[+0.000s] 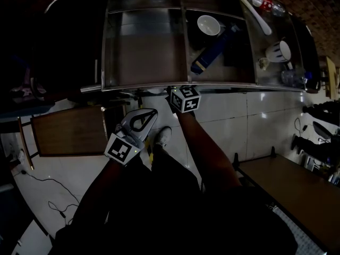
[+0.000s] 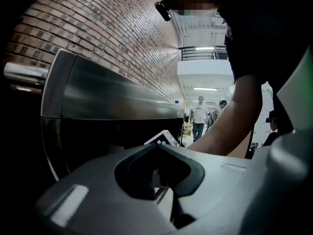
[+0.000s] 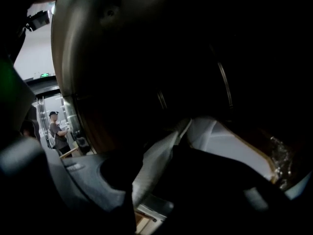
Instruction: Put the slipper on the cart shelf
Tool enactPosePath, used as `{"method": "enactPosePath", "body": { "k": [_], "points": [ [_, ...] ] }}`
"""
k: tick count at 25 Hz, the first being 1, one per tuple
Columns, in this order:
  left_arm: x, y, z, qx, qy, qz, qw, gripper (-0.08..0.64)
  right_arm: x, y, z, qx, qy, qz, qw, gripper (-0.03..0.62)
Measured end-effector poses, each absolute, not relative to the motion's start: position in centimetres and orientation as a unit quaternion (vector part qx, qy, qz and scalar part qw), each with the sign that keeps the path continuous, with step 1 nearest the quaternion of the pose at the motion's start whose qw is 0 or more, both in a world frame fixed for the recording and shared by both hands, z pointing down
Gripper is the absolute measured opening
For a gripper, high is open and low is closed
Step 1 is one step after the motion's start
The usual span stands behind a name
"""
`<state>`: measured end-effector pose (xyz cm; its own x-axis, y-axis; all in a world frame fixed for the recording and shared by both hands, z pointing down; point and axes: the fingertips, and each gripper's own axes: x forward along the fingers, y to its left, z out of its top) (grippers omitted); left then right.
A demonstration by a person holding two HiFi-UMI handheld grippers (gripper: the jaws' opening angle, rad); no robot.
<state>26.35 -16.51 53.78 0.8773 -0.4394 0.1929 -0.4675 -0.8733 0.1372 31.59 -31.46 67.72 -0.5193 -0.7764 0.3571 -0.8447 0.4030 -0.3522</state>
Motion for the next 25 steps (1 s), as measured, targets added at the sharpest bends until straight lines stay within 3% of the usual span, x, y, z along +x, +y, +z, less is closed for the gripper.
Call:
{"method": "enactPosePath", "body": {
  "k": [4,19,23,25],
  "points": [
    [26.3,-16.4,53.8,0.965,-0.232,0.078,0.089,0.001,32.6,-31.8,67.2,0.514,-0.821,0.236,0.072,0.241],
    [26.2,-15.3,52.5,0.973,-0.206,0.064,0.082,0.0,31.7,-26.0,62.5,0.505,-0.843,0.172,0.074,0.242],
    [25.7,-14.7,51.6,0.976,-0.194,0.058,0.074,0.0,31.0,-22.9,61.2,0.498,-0.847,0.17,0.069,0.211],
    [25.3,-14.5,51.3,0.978,-0.189,0.056,0.073,0.0,30.4,-21.5,60.1,0.496,-0.85,0.168,0.06,0.147]
  ]
}}
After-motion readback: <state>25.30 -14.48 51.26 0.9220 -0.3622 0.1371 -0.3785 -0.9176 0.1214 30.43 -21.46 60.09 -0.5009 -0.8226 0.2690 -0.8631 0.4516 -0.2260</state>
